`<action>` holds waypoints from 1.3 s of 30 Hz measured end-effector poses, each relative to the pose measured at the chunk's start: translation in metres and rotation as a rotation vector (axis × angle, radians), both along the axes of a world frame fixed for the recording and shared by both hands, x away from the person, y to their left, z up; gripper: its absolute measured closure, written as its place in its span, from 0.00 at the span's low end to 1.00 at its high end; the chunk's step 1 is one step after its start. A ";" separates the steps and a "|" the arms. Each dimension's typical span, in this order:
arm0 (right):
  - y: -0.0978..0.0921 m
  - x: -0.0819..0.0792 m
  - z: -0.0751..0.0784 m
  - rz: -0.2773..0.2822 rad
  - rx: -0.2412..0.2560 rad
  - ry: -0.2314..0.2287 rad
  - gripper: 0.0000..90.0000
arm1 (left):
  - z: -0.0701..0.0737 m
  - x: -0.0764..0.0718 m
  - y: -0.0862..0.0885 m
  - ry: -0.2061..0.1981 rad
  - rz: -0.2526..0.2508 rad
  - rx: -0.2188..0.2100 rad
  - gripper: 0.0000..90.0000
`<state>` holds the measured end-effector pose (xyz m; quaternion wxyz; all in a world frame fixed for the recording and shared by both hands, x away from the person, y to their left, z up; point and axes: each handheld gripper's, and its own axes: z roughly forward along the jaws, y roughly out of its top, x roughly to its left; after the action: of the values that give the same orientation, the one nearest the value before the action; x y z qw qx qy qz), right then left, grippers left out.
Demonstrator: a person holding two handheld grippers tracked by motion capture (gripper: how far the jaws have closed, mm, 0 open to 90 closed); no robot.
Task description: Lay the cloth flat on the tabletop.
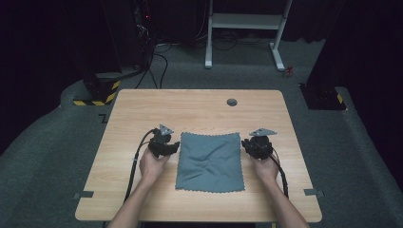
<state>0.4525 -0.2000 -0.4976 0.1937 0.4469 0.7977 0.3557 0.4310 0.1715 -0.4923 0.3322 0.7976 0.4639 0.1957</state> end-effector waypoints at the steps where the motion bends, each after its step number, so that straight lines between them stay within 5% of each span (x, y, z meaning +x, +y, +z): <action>1: -0.002 -0.008 0.000 0.015 0.014 0.002 0.91 | -0.001 -0.006 0.000 0.003 -0.005 -0.014 0.59; 5: -0.006 -0.034 0.001 0.060 0.017 -0.009 0.94 | -0.005 -0.035 0.001 0.015 -0.045 -0.078 0.61; 19: -0.010 -0.120 -0.012 0.192 0.020 0.003 0.93 | -0.016 -0.119 -0.015 -0.009 -0.170 -0.008 0.65; 25: -0.006 -0.138 -0.019 0.216 -0.021 0.004 0.90 | -0.021 -0.126 -0.016 0.015 -0.159 -0.022 0.68; 27: -0.005 -0.140 -0.020 0.222 -0.028 -0.002 0.89 | -0.022 -0.125 -0.016 0.012 -0.155 0.007 0.70; 34: -0.004 -0.139 -0.022 0.224 -0.037 0.010 0.87 | -0.023 -0.124 -0.018 0.030 -0.162 -0.002 0.80; 39: -0.003 -0.141 -0.021 0.242 -0.051 0.007 0.97 | -0.023 -0.124 -0.016 0.040 -0.180 -0.012 0.92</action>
<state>0.3112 -0.2027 -0.5187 0.1578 0.3437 0.8552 0.3545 0.3066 0.1553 -0.5149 0.3439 0.8377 0.3982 0.1464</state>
